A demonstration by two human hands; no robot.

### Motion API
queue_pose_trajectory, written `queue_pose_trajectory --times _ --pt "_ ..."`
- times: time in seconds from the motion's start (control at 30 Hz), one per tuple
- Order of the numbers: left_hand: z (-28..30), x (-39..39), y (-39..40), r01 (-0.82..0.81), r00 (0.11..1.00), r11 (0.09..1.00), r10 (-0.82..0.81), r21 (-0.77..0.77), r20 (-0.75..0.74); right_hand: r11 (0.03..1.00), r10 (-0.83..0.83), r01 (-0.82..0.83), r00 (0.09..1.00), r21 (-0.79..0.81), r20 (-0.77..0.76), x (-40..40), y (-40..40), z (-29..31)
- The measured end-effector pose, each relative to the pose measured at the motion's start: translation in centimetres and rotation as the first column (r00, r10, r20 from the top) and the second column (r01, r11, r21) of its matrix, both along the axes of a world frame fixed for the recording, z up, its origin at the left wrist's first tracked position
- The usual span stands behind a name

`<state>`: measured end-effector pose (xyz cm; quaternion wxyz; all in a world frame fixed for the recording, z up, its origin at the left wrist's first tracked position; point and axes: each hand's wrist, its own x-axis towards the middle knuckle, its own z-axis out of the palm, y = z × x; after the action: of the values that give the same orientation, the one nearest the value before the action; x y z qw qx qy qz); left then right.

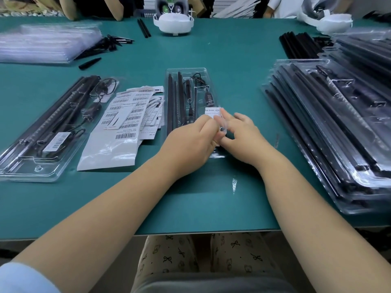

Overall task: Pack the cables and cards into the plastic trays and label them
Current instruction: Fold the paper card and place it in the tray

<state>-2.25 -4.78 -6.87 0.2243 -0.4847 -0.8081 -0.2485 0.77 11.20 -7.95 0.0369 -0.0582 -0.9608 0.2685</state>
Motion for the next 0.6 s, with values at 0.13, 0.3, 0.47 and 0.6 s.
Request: queue_pose_trajectory --times 0.13,0.3,0.47,0.6 --pt "-0.1 0.0 0.0 0.006 0.998 0.999 -0.010 -0.050 -0.064 0.996 0.078 -0.075 0.994 -0.044 0.071 -0.2 1.0 0.6" --pt "0.2 -2.0 -0.6 -0.112 0.937 0.987 0.067 0.112 0.344 0.991 0.092 -0.086 0.995 -0.104 0.050 0.1 1.5 1.0" --pt "-0.9 -3.9 -0.4 -0.179 0.864 0.898 0.339 -0.403 0.372 0.989 0.132 -0.127 0.989 -0.076 0.062 -0.1 1.9 0.5" --pt "-1.2 -4.2 -0.4 -0.149 0.867 0.882 0.334 -0.447 0.371 0.968 0.246 -0.236 0.957 -0.081 0.154 -1.3 3.1 1.0"
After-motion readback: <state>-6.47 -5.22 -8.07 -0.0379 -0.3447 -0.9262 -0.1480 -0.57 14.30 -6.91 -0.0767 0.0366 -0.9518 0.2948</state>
